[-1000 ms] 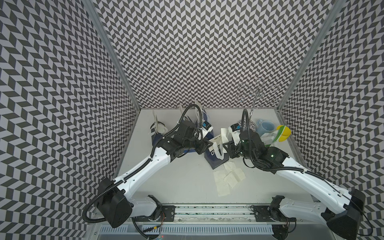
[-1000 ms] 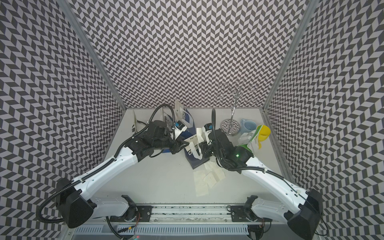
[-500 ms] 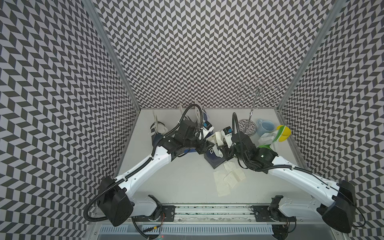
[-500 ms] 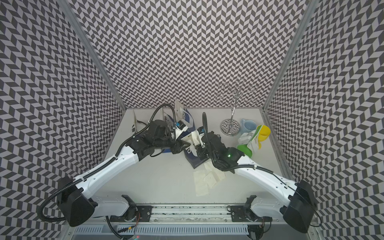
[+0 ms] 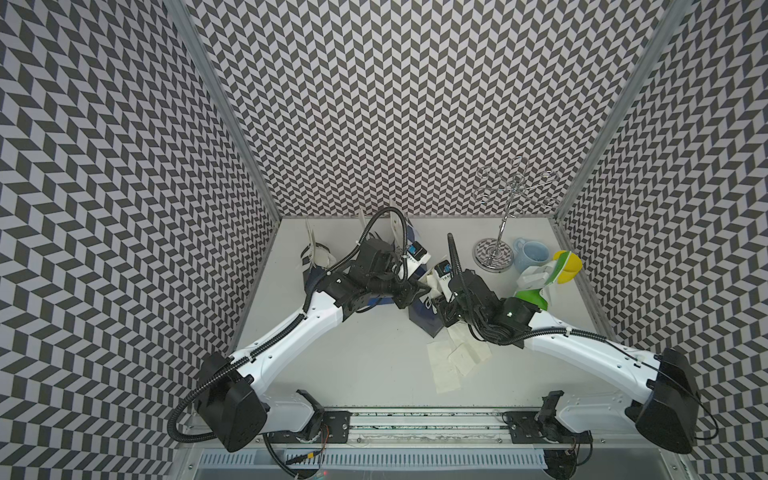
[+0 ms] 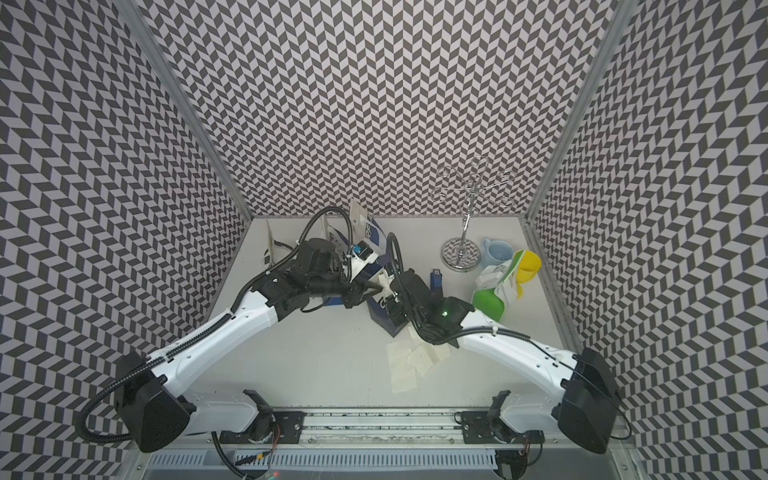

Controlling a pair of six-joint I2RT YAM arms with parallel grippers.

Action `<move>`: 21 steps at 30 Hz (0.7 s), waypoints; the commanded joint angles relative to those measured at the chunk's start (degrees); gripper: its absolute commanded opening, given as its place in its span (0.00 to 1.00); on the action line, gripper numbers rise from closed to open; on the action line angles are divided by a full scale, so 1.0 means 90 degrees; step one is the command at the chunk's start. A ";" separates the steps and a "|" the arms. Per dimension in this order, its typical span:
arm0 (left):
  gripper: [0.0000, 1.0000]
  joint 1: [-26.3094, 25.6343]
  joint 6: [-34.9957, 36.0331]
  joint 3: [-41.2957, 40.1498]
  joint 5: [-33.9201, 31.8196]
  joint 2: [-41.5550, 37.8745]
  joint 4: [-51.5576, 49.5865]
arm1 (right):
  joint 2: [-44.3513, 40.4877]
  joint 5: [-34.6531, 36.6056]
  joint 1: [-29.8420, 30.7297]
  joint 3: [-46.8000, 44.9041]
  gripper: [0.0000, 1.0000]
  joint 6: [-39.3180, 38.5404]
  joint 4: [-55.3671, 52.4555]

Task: Staple the receipts to the bags
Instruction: Hold the receipt from the takeout bag.

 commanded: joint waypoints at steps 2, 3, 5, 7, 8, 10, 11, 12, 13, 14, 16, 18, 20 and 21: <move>0.39 0.0040 0.0029 0.0230 0.0168 0.0142 0.0160 | -0.0011 0.0300 0.0099 0.0138 0.34 -0.0180 0.0448; 0.38 0.0040 0.0024 0.0240 0.0146 0.0173 0.0162 | -0.0010 0.0322 0.0109 0.0150 0.34 -0.0196 0.0446; 0.37 0.0040 0.0022 0.0278 0.0143 0.0207 0.0143 | -0.0007 0.0360 0.0117 0.0150 0.34 -0.0216 0.0470; 0.35 0.0040 0.0034 0.0309 0.0143 0.0233 0.0120 | -0.0012 0.0359 0.0119 0.0148 0.34 -0.0251 0.0465; 0.33 0.0040 0.0034 0.0309 0.0143 0.0234 0.0134 | -0.0007 0.0359 0.0127 0.0140 0.34 -0.0264 0.0471; 0.31 0.0040 0.0046 0.0309 0.0160 0.0225 0.0143 | 0.0004 0.0338 0.0136 0.0122 0.34 -0.0290 0.0485; 0.31 0.0040 0.0055 0.0319 0.0181 0.0214 0.0133 | 0.0025 0.0348 0.0144 0.0121 0.34 -0.0304 0.0494; 0.30 0.0040 0.0056 0.0328 0.0196 0.0204 0.0125 | 0.0033 0.0376 0.0153 0.0121 0.34 -0.0315 0.0500; 0.30 0.0040 0.0087 0.0337 0.0224 0.0190 0.0115 | 0.0049 0.0391 0.0163 0.0130 0.34 -0.0352 0.0507; 0.30 0.0040 0.0119 0.0348 0.0257 0.0160 0.0104 | 0.0070 0.0439 0.0172 0.0133 0.34 -0.0386 0.0502; 0.30 0.0040 0.0153 0.0348 0.0298 0.0103 0.0109 | 0.0104 0.0544 0.0190 0.0160 0.34 -0.0448 0.0478; 0.31 0.0040 0.0225 0.0347 0.0409 0.0046 0.0080 | 0.0138 0.0671 0.0207 0.0189 0.34 -0.0520 0.0466; 0.33 0.0040 0.0250 0.0367 0.0473 0.0013 0.0047 | 0.0156 0.0817 0.0209 0.0207 0.34 -0.0568 0.0451; 0.33 0.0040 0.0256 0.0372 0.0493 0.0001 0.0035 | 0.0181 0.0914 0.0213 0.0220 0.34 -0.0568 0.0431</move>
